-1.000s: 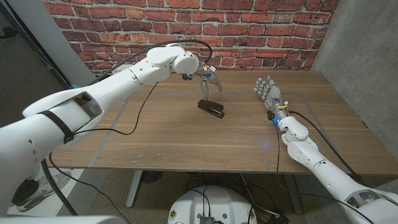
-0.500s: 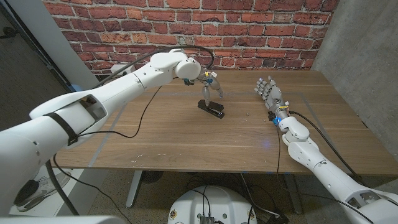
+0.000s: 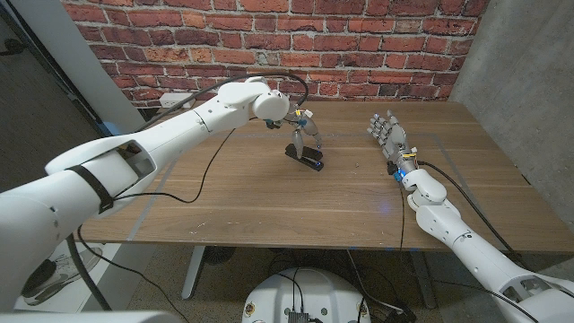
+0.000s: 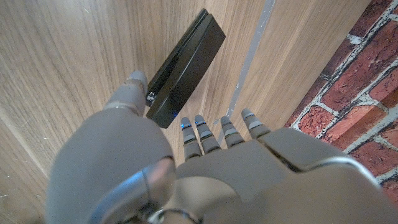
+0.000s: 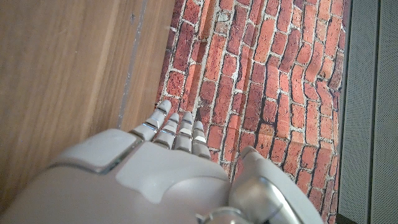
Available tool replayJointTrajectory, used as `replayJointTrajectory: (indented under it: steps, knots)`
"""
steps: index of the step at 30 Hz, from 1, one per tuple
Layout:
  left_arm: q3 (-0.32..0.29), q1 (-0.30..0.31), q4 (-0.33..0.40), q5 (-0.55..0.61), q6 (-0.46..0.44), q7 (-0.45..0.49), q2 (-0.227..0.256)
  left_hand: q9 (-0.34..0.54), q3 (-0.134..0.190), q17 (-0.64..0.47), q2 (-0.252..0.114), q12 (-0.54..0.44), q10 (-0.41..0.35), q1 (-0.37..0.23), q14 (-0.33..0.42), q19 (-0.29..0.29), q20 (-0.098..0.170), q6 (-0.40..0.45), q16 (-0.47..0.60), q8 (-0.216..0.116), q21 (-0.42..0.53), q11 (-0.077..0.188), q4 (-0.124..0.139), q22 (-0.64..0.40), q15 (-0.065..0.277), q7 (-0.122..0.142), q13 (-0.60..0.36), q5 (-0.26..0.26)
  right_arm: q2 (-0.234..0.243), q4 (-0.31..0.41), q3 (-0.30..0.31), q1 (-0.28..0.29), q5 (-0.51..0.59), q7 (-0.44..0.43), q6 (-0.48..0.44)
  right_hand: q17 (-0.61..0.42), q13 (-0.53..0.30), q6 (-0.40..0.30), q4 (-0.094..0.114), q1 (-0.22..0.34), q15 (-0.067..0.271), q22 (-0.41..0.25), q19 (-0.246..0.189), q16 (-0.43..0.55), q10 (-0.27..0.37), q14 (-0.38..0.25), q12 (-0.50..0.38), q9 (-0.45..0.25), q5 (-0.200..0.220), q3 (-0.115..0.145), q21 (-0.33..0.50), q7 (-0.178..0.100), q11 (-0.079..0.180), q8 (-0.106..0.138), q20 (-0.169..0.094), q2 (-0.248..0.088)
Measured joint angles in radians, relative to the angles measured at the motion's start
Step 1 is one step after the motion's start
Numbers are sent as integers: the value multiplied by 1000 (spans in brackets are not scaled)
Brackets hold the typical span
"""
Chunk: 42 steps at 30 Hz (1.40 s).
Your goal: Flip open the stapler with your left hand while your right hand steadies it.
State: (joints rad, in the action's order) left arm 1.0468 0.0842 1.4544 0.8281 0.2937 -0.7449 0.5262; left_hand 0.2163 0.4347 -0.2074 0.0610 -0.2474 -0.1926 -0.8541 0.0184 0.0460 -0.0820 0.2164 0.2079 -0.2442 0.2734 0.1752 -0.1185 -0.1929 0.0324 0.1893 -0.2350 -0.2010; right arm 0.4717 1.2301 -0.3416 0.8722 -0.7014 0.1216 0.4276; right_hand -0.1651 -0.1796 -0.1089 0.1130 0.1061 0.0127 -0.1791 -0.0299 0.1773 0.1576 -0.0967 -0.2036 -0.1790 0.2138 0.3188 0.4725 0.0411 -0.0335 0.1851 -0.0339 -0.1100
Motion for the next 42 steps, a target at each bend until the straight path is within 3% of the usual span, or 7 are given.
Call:
replayJointTrajectory:
  steps: [14,22,30,35,42]
  knots:
    - [12,11,-13,15,16,37,-1,0,0,3,-16,-8,-29,-16,14,-3,3,39,1,-7,0,3,0,0,3,14,0,0,4,11,3,8,-1,-4,0,0,0,0,0,0,0,0,0,0,0,0,0,0,0,0,0,0,0,0,0,0]
    - [17,25,7,63,22,92,11,0,6,-4,-56,-32,-100,-56,96,-52,5,124,35,-33,6,0,-5,-5,5,15,-5,0,5,13,4,12,-1,-8,0,0,0,-6,0,0,-4,0,-4,0,4,-4,-4,0,0,0,-7,6,4,0,-4,0]
    - [19,47,28,119,23,146,25,-3,16,-18,-83,-39,-130,-62,153,-84,16,151,56,-34,20,-4,-4,-10,6,8,-9,0,6,16,6,14,0,-13,0,0,0,-11,-4,0,-3,0,-14,0,11,-11,-4,0,0,4,-6,0,0,0,0,0]
    - [19,64,41,167,22,202,37,-3,24,-41,-106,-66,-192,-86,222,-121,39,209,91,-58,41,-1,-13,-14,7,5,-18,0,8,18,7,14,1,-16,0,0,0,-12,-4,0,0,0,-14,0,15,-14,-4,0,0,4,-11,1,-4,0,0,0]
    - [19,88,56,234,19,286,55,-3,4,-91,-121,-97,-250,-143,303,-195,61,270,147,-87,84,7,-32,-29,8,9,-40,7,8,18,7,13,3,-17,0,0,0,-20,-8,0,-2,0,-23,0,19,-16,-4,0,0,8,-12,-2,-1,4,-2,0]
